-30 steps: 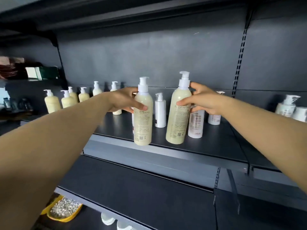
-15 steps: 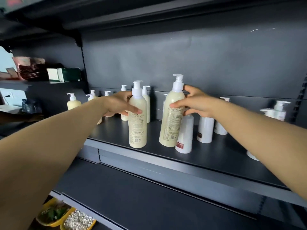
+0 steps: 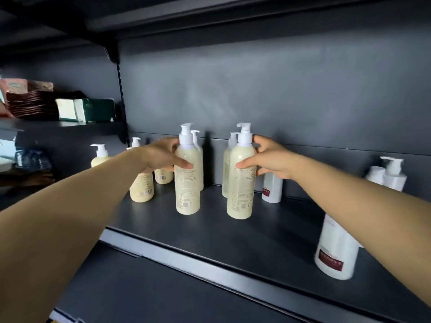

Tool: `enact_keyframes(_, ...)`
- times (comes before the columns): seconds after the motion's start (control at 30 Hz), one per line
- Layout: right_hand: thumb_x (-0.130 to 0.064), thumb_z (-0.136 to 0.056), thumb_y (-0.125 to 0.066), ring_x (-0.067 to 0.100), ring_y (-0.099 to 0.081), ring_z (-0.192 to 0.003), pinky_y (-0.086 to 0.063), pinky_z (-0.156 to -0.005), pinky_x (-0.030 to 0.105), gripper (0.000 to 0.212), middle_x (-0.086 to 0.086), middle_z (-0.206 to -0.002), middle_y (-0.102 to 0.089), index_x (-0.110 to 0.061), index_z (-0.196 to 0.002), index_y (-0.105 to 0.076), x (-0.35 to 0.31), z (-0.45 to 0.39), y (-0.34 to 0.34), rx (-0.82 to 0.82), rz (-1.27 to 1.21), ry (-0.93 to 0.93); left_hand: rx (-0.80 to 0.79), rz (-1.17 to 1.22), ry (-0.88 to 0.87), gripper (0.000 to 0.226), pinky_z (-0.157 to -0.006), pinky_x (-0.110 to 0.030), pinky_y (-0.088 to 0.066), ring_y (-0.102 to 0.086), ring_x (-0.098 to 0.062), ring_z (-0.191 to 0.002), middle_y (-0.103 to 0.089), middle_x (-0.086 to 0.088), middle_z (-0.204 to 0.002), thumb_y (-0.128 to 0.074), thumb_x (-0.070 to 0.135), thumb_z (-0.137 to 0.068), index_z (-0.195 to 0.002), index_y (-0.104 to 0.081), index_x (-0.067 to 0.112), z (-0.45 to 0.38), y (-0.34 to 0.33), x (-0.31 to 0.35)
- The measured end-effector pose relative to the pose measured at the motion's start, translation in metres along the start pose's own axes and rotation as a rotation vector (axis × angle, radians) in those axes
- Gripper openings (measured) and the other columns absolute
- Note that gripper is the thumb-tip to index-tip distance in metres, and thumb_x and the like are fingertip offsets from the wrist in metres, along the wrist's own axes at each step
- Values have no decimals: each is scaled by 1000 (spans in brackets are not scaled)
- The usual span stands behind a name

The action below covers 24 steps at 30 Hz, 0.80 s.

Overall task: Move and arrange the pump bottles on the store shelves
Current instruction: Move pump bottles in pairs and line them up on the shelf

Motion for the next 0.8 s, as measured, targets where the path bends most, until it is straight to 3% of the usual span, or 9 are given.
enact_keyframes(0.2, -4, -71, -79, 18, -64, -104, -56, -82, 42, 63, 0, -115, -65, -26, -122, -51, 32, -30, -24, 89, 27, -86, -90, 40, 2, 44, -59, -10, -51, -60, -1, -86, -62, 9, -96, -70, -1, -79, -116, -52, 15, -48, 6, -38)
enact_keyframes(0.4, -2, -70, -79, 18, -64, -106, -56, -86, 45, 76, 0, -116, -66, -26, -134, -45, 49, -38, -40, 142, -32, -127, -227, 41, 5, 36, -58, -10, -52, -59, 1, -86, -61, 11, -97, -68, -1, -81, -102, -52, 25, -81, 4, -66)
enact_keyframes(0.5, -2, -71, -79, 19, -65, -105, -56, -85, 42, 71, 4, -114, -67, -25, -130, -48, 48, -36, -42, 168, -7, -145, -312, 95, 7, 38, -70, -17, -50, -59, 0, -92, -61, 11, -102, -65, -3, -83, -99, -52, 29, -87, 4, -74)
enact_keyframes(0.6, 1, -72, -77, 20, -64, -106, -56, -85, 39, 62, 6, -113, -67, -21, -124, -51, 49, -30, -43, 219, -27, -172, -357, 121, -26, 44, -88, -28, -49, -60, -8, -103, -62, 6, -112, -66, -4, -82, -113, -52, 24, -89, 4, -77)
enact_keyframes(0.8, -3, -77, -73, 21, -60, -113, -51, -93, 37, 64, 4, -120, -64, -22, -132, -46, 45, -18, -50, 274, 6, -209, -310, 55, -91, 44, -91, -31, -50, -59, -17, -114, -62, -2, -120, -69, 8, -82, -120, -50, 21, -86, 8, -78)
Point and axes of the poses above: each hand's wrist, its own z-axis away from the middle knuckle, its own y-axis out of the back of the hand, x = y × z, the point moved 9 cm from there along -z, towards the middle knuckle
